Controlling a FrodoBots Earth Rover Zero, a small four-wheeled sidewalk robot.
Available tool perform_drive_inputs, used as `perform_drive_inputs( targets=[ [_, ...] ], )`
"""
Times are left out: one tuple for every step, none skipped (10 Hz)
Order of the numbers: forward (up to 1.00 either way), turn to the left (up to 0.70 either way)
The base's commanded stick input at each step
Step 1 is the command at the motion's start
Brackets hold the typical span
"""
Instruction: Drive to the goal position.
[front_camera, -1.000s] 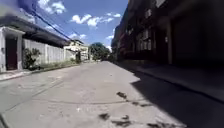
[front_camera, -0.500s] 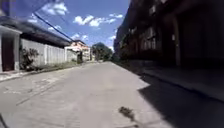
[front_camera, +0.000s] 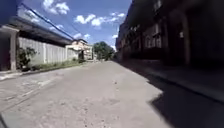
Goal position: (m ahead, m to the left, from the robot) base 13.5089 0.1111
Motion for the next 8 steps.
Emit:
perform_drive_inputs(
  targets=[
    [1.0,0.0],
    [1.0,0.0],
    [1.0,0.0],
    [1.0,0.0],
    [1.0,0.0],
    [1.0,0.0],
    [1.0,0.0],
    [1.0,0.0]
  ],
)
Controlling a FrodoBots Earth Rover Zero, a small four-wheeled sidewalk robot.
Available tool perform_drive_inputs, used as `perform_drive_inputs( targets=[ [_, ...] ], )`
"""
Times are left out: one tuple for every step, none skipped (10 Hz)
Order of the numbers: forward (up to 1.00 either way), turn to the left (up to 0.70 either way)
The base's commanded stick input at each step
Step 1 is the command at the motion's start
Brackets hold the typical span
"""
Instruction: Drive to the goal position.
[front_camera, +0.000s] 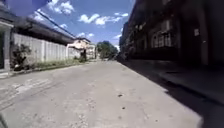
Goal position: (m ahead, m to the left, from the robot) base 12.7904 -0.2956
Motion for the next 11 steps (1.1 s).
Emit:
perform_drive_inputs(
  targets=[
    [1.0,0.11],
    [1.0,0.06],
    [1.0,0.01],
    [1.0,0.0],
    [1.0,0.0],
    [1.0,0.0],
    [1.0,-0.39],
    [1.0,-0.4],
    [1.0,-0.35],
    [1.0,-0.03],
    [1.0,0.0]
  ],
)
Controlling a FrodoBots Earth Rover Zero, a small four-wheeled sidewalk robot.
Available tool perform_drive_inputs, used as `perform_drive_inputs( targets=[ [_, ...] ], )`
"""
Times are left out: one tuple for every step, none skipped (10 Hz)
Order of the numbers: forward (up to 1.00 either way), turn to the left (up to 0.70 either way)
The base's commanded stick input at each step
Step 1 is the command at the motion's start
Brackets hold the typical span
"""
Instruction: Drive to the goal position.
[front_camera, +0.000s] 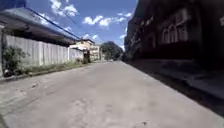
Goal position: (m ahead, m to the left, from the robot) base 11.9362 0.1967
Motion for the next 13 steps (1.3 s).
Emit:
perform_drive_inputs(
  targets=[
    [1.0,0.0],
    [1.0,0.0],
    [1.0,0.0],
    [1.0,0.0],
    [1.0,0.0],
    [1.0,0.0],
    [1.0,0.0],
    [1.0,0.0],
    [1.0,0.0],
    [1.0,0.0],
    [1.0,0.0],
    [1.0,0.0],
    [1.0,0.0]
  ],
)
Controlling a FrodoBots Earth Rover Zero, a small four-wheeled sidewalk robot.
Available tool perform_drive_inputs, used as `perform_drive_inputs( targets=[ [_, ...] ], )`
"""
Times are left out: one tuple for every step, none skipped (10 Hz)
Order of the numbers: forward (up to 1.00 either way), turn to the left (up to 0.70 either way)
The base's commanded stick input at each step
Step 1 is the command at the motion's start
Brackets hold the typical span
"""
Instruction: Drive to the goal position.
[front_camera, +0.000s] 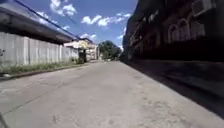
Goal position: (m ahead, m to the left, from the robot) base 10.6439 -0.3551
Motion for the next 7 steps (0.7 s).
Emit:
perform_drive_inputs(
  targets=[
    [1.0,0.0],
    [1.0,-0.16],
    [1.0,-0.39],
    [1.0,-0.4],
    [1.0,-0.34],
    [1.0,-0.22],
    [1.0,-0.02]
  ],
)
